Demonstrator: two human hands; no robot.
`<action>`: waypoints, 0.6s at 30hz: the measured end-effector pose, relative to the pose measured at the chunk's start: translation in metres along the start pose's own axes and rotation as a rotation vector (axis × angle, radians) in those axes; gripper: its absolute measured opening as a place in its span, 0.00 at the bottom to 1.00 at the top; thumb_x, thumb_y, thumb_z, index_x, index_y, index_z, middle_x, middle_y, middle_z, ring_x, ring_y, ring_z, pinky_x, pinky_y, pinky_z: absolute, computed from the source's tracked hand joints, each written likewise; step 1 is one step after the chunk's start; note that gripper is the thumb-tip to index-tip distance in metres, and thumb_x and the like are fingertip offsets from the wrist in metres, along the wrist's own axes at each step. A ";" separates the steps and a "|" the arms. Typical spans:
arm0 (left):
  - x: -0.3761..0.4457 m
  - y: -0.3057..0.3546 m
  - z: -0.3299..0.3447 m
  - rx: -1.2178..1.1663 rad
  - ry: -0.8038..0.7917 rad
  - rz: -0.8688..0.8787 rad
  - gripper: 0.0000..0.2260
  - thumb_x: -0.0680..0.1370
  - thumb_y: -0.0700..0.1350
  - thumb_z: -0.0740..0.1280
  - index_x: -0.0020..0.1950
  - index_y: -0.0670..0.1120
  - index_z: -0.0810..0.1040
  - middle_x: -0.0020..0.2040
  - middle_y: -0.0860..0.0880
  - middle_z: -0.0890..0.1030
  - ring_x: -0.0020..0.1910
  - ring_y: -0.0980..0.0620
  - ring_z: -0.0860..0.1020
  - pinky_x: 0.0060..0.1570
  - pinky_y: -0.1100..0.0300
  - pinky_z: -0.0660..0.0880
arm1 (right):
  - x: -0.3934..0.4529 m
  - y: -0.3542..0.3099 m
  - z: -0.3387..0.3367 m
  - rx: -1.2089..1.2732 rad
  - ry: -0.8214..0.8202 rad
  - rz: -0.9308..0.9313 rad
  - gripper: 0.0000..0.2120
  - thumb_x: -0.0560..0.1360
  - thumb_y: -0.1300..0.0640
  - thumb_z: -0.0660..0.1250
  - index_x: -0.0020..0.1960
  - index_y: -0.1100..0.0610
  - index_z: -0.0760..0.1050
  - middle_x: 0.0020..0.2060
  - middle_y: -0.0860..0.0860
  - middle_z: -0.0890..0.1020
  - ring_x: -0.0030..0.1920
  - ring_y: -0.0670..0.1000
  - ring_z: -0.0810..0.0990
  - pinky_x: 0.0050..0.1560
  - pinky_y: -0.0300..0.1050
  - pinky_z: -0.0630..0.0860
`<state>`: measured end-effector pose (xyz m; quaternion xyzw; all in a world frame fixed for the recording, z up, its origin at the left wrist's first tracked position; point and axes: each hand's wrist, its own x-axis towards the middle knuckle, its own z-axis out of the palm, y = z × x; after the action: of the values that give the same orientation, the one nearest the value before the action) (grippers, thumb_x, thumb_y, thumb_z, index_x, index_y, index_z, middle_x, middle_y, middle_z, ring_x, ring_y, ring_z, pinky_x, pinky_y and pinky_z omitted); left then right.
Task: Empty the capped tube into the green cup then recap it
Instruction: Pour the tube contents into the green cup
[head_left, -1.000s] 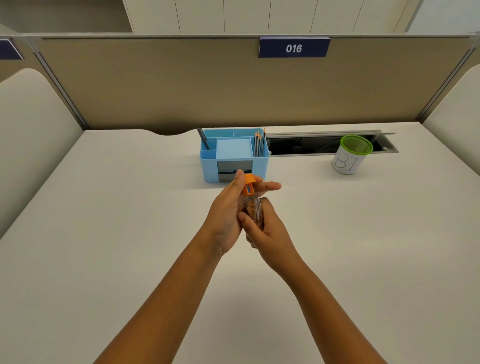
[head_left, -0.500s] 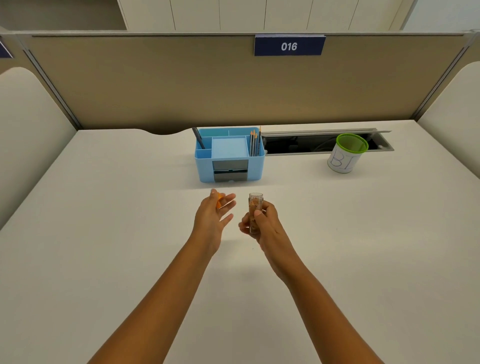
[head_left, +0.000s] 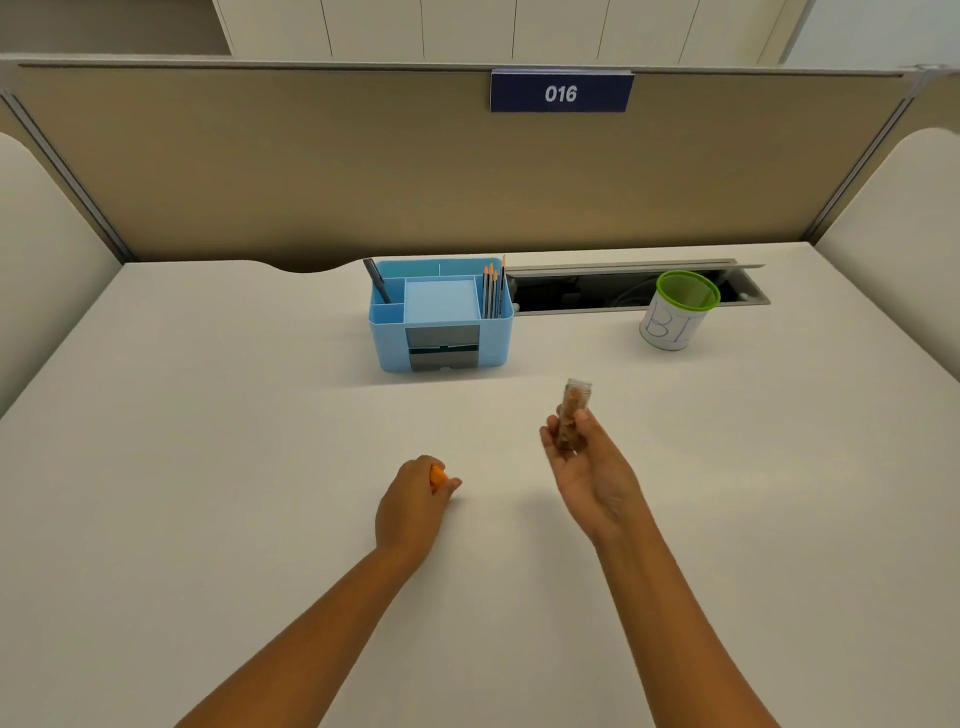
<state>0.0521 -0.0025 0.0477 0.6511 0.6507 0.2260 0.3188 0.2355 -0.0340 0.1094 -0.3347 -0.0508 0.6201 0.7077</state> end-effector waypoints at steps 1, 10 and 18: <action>-0.001 -0.002 0.001 0.016 0.015 0.009 0.11 0.75 0.51 0.65 0.52 0.46 0.74 0.50 0.47 0.78 0.43 0.51 0.74 0.43 0.60 0.69 | 0.005 -0.007 -0.004 0.000 0.014 -0.025 0.07 0.77 0.60 0.60 0.50 0.58 0.77 0.42 0.52 0.80 0.43 0.48 0.79 0.49 0.39 0.80; -0.007 -0.003 0.014 0.141 0.093 0.111 0.12 0.75 0.49 0.65 0.57 0.46 0.75 0.47 0.47 0.77 0.41 0.48 0.77 0.40 0.58 0.73 | 0.063 -0.085 -0.019 -0.087 0.148 -0.267 0.08 0.78 0.60 0.60 0.56 0.58 0.73 0.45 0.51 0.79 0.44 0.46 0.78 0.48 0.38 0.78; -0.001 -0.008 0.018 0.283 0.034 0.214 0.14 0.69 0.42 0.72 0.54 0.42 0.78 0.40 0.43 0.76 0.33 0.44 0.77 0.30 0.53 0.74 | 0.117 -0.155 -0.023 -0.301 0.391 -0.493 0.18 0.73 0.58 0.69 0.60 0.62 0.72 0.46 0.53 0.78 0.47 0.47 0.78 0.57 0.42 0.76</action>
<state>0.0594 -0.0060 0.0300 0.7509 0.6085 0.1757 0.1870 0.4042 0.0618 0.1353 -0.5255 -0.0847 0.3404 0.7751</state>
